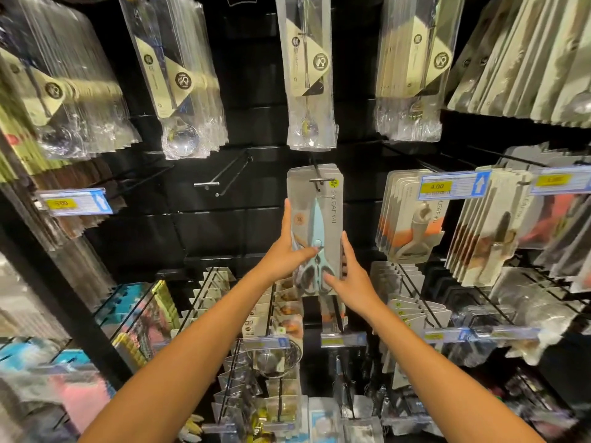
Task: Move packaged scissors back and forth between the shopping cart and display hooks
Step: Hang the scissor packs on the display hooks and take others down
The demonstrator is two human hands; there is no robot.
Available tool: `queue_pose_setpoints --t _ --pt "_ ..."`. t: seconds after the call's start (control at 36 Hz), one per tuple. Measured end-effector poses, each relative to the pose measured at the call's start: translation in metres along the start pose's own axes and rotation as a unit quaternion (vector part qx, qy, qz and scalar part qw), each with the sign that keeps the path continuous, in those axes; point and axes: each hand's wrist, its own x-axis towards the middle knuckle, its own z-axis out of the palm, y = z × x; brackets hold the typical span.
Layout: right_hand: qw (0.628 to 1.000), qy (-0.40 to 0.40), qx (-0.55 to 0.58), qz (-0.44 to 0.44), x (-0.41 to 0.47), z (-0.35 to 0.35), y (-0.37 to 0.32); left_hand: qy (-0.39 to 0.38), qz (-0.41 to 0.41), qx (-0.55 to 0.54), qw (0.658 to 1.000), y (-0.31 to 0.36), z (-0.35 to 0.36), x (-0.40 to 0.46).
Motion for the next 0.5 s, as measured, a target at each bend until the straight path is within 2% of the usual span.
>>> queue_pose_setpoints --t 0.08,0.19,0.36,0.42,0.5 --pt "1.0 -0.004 -0.005 0.003 0.008 -0.002 0.006 0.0 0.015 0.012 1.0 -0.01 0.002 0.006" --pt "1.0 0.004 -0.009 0.009 0.01 -0.003 0.008 0.015 -0.018 0.029 0.999 -0.007 0.002 -0.005" --pt "0.996 0.09 -0.011 -0.02 -0.021 0.017 0.014 0.03 -0.053 0.157 0.986 -0.042 -0.015 -0.046" --pt "0.995 0.061 -0.044 -0.061 -0.032 0.03 0.017 0.029 -0.053 0.203 0.977 -0.062 -0.026 -0.067" --pt "0.987 -0.024 -0.11 -0.11 -0.044 0.058 0.021 0.031 -0.038 0.275 0.96 -0.093 -0.044 -0.107"
